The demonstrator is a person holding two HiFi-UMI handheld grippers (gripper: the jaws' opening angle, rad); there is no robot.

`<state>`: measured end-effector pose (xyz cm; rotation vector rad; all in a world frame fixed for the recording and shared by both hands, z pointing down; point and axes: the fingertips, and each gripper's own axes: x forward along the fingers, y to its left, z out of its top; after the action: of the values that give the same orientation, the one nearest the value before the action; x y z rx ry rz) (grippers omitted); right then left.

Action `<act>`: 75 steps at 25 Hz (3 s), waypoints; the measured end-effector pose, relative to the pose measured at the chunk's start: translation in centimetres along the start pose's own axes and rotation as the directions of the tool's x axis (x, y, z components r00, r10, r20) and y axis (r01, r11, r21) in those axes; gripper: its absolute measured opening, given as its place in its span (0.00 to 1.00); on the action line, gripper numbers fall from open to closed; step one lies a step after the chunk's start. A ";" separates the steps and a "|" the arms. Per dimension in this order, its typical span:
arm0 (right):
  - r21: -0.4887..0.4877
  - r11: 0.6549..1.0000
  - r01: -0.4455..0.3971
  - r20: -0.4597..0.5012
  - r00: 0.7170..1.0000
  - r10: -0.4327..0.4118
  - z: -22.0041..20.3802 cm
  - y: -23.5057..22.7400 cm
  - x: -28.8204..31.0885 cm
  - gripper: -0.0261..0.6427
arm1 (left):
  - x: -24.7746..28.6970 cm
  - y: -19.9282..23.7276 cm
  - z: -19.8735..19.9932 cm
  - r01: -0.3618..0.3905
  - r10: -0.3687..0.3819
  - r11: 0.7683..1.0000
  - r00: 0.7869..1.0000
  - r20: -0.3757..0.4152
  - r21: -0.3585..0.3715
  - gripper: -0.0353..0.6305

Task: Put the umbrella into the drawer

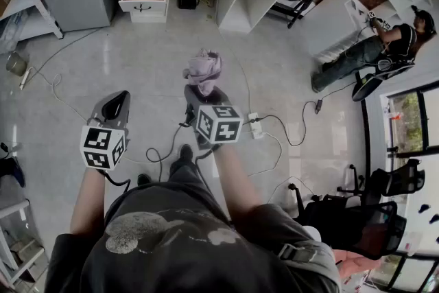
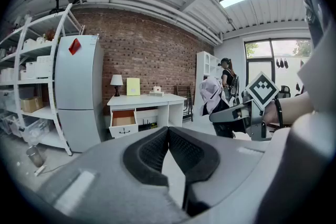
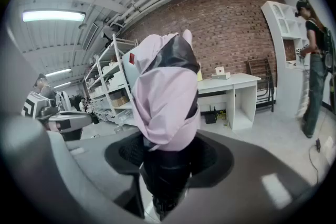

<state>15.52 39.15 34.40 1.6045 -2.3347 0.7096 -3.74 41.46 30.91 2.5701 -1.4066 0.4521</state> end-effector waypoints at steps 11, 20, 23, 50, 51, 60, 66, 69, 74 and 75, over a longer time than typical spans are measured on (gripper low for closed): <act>-0.015 1.000 0.003 -0.010 1.000 -0.003 3.4 -9.2 1.3 0.36 | 7.7 -2.9 3.0 -0.028 0.028 1.000 1.000 0.003 -0.014 0.07; -0.042 0.998 -0.043 -0.034 0.999 0.041 3.9 -13.2 2.5 0.36 | 11.1 -3.8 3.8 -0.101 0.101 0.994 0.995 -0.008 -0.040 0.07; -0.037 0.998 -0.057 -0.020 0.998 0.057 4.5 -14.3 2.5 0.36 | 12.1 -4.4 5.1 -0.110 0.111 0.993 0.994 0.016 -0.030 0.07; -0.027 0.999 0.020 -0.075 0.997 -0.022 14.8 -18.2 21.5 0.37 | 29.9 12.5 10.1 -0.040 0.042 0.997 0.999 0.023 -0.071 0.07; -0.026 0.999 0.024 -0.076 0.997 -0.026 15.5 -18.0 22.6 0.37 | 30.6 13.6 10.3 -0.035 0.037 0.997 0.999 0.020 -0.072 0.07; -0.042 0.998 0.038 -0.079 0.996 -0.042 20.3 -15.6 31.3 0.37 | 34.9 22.5 10.2 -0.025 0.024 0.996 1.000 -0.012 -0.090 0.07; -0.062 0.998 0.022 -0.106 0.994 -0.028 21.2 -15.0 34.7 0.37 | 36.0 25.3 10.1 -0.037 0.036 0.993 0.999 -0.008 -0.115 0.07; -0.079 0.997 0.005 -0.116 0.993 -0.014 21.7 -14.9 36.5 0.37 | 36.5 27.0 10.0 -0.066 0.066 0.988 0.998 -0.005 -0.137 0.07; -0.080 0.996 -0.034 -0.129 0.991 0.024 22.6 -14.5 40.7 0.37 | 37.4 29.4 9.4 -0.107 0.104 0.982 0.994 -0.026 -0.156 0.07; -0.077 0.996 -0.051 -0.134 0.990 0.040 22.7 -14.4 41.6 0.37 | 37.7 29.7 9.3 -0.113 0.109 0.982 0.994 -0.031 -0.153 0.07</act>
<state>15.02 -10.27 36.93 1.4299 -2.2816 0.7001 -8.00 -7.01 35.51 2.3666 -1.5190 0.3710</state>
